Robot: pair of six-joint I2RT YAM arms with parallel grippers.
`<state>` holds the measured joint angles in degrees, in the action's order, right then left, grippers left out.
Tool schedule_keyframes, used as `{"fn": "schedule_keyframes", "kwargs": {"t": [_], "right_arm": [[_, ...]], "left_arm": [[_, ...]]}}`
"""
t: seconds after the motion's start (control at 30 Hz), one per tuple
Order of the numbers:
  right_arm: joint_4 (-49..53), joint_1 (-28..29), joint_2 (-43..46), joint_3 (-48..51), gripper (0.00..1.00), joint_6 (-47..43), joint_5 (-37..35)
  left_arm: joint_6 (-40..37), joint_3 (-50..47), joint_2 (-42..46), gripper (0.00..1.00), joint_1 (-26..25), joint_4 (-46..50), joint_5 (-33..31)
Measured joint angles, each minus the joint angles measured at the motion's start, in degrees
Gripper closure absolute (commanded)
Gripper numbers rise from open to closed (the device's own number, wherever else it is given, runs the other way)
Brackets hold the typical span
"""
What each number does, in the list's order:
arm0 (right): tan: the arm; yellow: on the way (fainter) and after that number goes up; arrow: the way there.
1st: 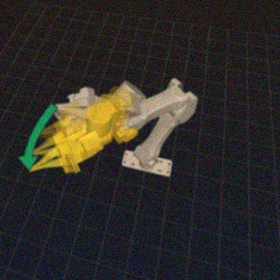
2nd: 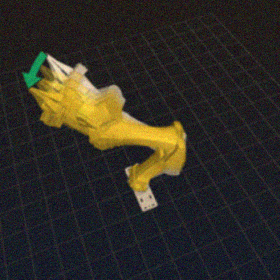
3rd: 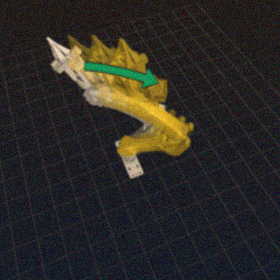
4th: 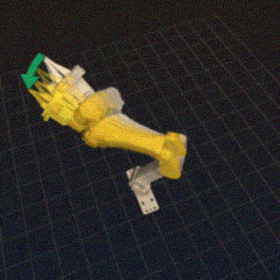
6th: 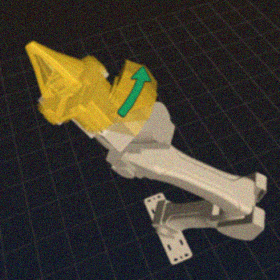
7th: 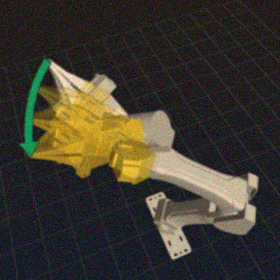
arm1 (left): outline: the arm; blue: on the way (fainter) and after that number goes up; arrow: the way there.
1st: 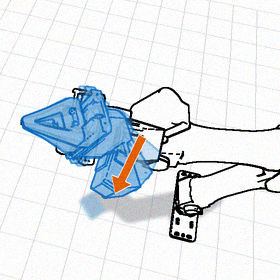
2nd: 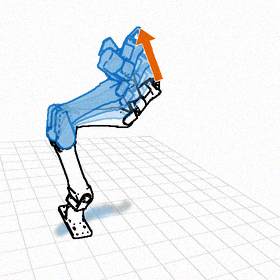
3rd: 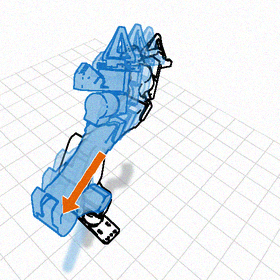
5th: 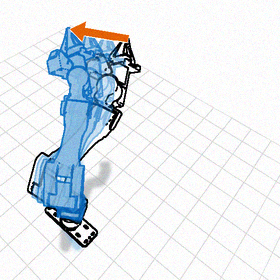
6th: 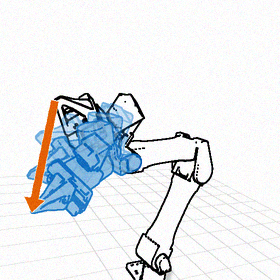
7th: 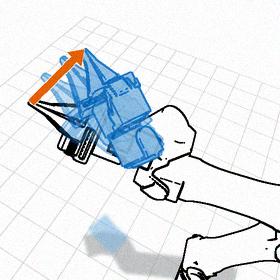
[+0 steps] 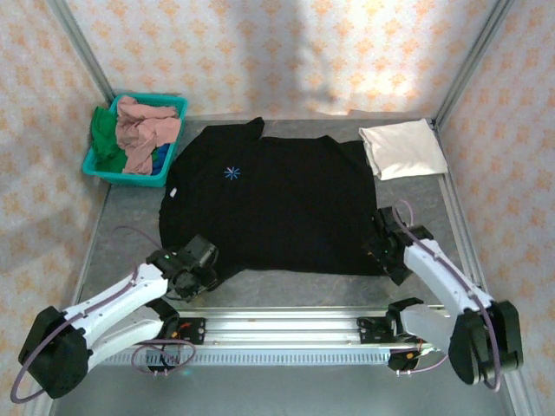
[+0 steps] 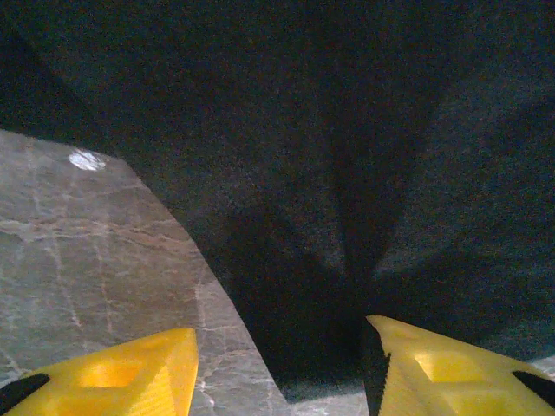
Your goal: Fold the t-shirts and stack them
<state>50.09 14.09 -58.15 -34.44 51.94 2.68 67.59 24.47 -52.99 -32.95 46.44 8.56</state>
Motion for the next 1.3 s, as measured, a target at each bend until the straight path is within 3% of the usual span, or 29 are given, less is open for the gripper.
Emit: {"fn": "schedule_keyframes", "kwargs": {"t": [0.2,0.47,0.7,0.77,0.9,1.07,1.3], "right_arm": [[-3.5,0.0,-3.4,1.6,0.21,1.0,1.6],[-10.0,0.0,-7.6,4.6,0.42,1.1,3.1],[-13.7,0.0,-8.9,4.6,0.78,-1.0,2.7],[-14.1,0.0,-8.9,4.5,0.84,-1.3,2.8],[-12.7,0.0,-8.1,3.2,0.88,-2.1,2.1],[-9.3,0.0,-7.3,-2.1,0.89,-4.0,0.9],[-5.8,0.0,-17.0,-13.6,0.92,-9.3,0.3]], "left_arm": [[1.5,-0.4,-2.7,0.69,-1.2,-0.7,-0.7],[1.4,0.3,-2.9,0.99,-1.6,-0.2,-1.5],[-2.5,10.3,-3.3,1.00,-1.6,2.6,-4.3],[-3.8,13.4,-3.3,1.00,-1.6,3.4,-5.4],[-7.1,18.9,-6.3,1.00,-1.6,6.1,-9.0],[-13.2,29.0,-17.2,1.00,-1.4,8.0,-14.1],[-23.2,43.3,-33.8,1.00,3.0,6.7,-16.4]]}}
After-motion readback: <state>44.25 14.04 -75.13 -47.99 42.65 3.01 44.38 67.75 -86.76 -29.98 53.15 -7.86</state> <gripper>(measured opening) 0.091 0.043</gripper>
